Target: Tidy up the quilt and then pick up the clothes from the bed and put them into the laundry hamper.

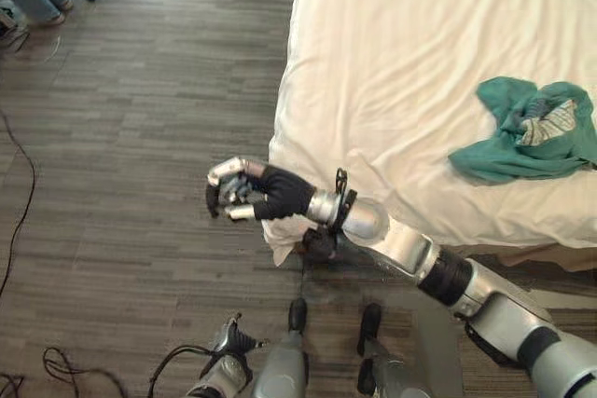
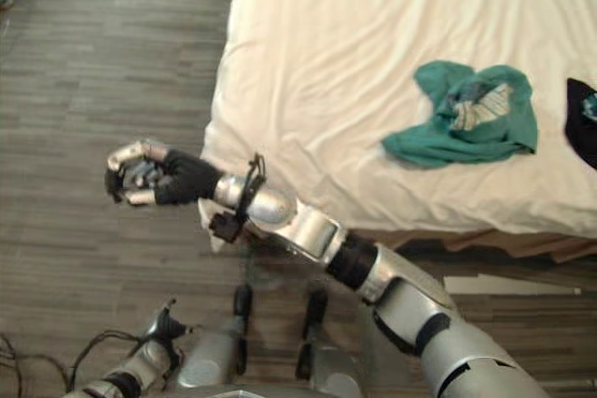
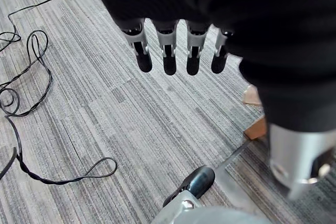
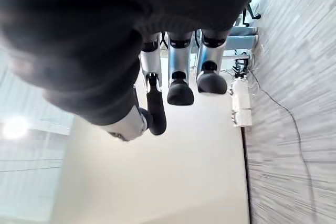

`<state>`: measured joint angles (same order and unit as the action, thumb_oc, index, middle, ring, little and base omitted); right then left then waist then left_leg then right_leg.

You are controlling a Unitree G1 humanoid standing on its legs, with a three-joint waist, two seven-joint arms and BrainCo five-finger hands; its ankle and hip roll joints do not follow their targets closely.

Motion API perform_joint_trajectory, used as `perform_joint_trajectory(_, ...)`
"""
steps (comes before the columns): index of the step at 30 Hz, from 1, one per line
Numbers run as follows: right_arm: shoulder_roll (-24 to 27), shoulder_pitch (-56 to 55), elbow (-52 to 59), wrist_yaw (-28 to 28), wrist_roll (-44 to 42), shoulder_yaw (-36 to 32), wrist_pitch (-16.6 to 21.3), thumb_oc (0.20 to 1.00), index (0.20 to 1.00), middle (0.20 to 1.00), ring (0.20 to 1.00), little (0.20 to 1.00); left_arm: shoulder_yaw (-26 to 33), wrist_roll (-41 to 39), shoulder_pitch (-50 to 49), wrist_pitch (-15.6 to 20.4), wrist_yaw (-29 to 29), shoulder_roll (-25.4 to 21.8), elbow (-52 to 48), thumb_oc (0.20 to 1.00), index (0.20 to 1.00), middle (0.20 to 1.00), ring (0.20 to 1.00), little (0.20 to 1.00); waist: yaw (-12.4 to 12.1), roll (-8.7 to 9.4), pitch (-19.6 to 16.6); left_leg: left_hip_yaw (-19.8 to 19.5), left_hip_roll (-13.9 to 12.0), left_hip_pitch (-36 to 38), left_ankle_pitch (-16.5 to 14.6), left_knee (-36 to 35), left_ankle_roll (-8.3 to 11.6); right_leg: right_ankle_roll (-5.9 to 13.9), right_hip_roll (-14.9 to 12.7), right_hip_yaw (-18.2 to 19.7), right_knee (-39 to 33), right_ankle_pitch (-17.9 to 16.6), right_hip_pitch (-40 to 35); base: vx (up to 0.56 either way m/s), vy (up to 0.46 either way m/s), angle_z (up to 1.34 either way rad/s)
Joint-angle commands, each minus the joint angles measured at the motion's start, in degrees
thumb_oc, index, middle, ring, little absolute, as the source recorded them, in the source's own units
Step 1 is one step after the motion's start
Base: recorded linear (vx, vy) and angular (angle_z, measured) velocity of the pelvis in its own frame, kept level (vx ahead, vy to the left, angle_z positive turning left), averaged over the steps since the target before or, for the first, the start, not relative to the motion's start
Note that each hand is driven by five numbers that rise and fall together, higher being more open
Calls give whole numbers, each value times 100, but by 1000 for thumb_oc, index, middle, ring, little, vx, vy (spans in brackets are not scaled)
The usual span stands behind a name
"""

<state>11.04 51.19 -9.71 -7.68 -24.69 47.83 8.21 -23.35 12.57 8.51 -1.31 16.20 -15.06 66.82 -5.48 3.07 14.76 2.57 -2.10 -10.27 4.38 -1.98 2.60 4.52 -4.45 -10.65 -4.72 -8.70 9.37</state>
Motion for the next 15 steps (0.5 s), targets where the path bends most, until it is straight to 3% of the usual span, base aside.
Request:
perform_joint_trajectory(1,-203,722,-881,639,15,-327,200,200,200,200,200,200,-368,120,774,105,207,-80,384,1000,1000,1000,1000,1000,-213,-123,329,-150,84,-170,240,-302,-24,-20,-283,-15,468,55,432,-158,-3,-2)
perform_joint_trajectory(4,28,1830,-2289,1050,-87,-751,102,200,200,200,200,200,-762,-53,1283,257,270,-229,95,1000,1000,1000,1000,1000,-370,-390,634,-245,110,-837,498,-302,26,-40,-330,-54,712,43,1147,-197,-39,12)
perform_joint_trajectory(5,208,2174,-3291,1272,-80,-1187,7,200,200,200,200,200,-970,-224,1633,257,265,-149,-58,1000,1000,1000,1000,1000,-426,-558,697,-240,144,-1376,656,-286,53,-39,-355,-142,898,49,1690,-194,-38,44)
perform_joint_trajectory(6,210,2179,-3296,1269,-81,-1189,10,200,200,200,200,200,-973,-225,1638,256,264,-149,-57,1000,1000,1000,1000,1000,-428,-555,685,-241,145,-1393,657,-283,53,-39,-356,-142,907,52,1709,-165,-28,37)
perform_joint_trajectory(8,489,1969,-3847,1418,-448,-1827,99,200,200,200,200,200,-1002,-248,1762,198,233,-19,-99,1000,1000,1000,1000,1000,-407,-657,762,-199,125,-1647,689,-172,48,-40,-366,-148,1036,92,1981,-71,17,6)
perform_joint_trajectory(11,689,442,-2898,1536,-1080,-2633,423,200,200,200,200,200,-734,-239,1572,136,207,169,-46,1000,1000,1000,1000,1000,-182,-590,790,-111,143,-1599,614,-104,18,-38,-341,-75,1017,78,1926,-1,57,-1)
perform_joint_trajectory(12,542,-1228,-1999,1377,-1279,-2987,639,200,200,200,200,200,-495,-144,1324,74,143,308,70,1000,1000,1000,1000,1000,63,-470,759,-52,140,-1383,468,-120,-27,-30,-339,-13,961,94,1729,57,57,-1)
perform_joint_trajectory(13,542,-1238,-1988,1381,-1276,-2987,636,200,200,200,200,200,-497,-144,1320,74,144,308,69,1000,1000,1000,1000,1000,64,-470,741,-55,142,-1403,479,-120,-29,-30,-339,-16,947,77,1741,116,61,-7)
perform_joint_trajectory(15,588,-2556,-1619,1147,-1209,-3311,764,200,200,200,200,200,-242,71,1048,33,115,359,238,1000,1000,1000,1000,1000,313,-322,603,10,143,-1078,295,-124,-79,-17,-344,67,866,112,1410,148,57,-21)
